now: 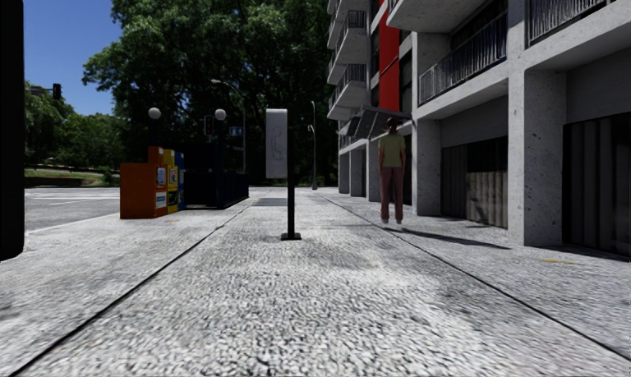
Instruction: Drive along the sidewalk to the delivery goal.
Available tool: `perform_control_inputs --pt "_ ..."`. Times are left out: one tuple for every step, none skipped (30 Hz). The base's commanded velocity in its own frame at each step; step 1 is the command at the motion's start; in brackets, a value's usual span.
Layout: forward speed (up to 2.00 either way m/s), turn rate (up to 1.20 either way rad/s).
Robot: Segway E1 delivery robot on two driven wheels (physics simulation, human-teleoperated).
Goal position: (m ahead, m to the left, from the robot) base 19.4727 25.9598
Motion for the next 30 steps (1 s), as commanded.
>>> perform_control_inputs --pt "1.22 0.38" --pt "1.22 0.38" --pt "1.21 0.39" --pt "1.21 0.4" --pt "1.21 0.42" --pt "1.21 0.42" --pt "1.21 0.44" --pt "1.21 0.45" --pt "1.21 0.45" --pt "1.21 0.46" --pt "1.21 0.46" --pt "1.21 0.46" --pt "1.21 0.46" --pt "1.21 0.46" --pt "1.21 0.46" --pt "1.21 0.46" --pt "1.21 0.46" --pt "1.22 0.46" --pt "1.22 0.46" --pt "1.23 0.46" --pt "1.24 0.46" --pt "1.24 0.46" --pt "1.24 0.46" --pt "1.24 0.46" --pt "1.24 0.46" --pt "1.24 0.46" --pt "1.24 0.46" --pt "1.24 0.46" --pt "1.24 0.45" --pt "1.24 0.45"
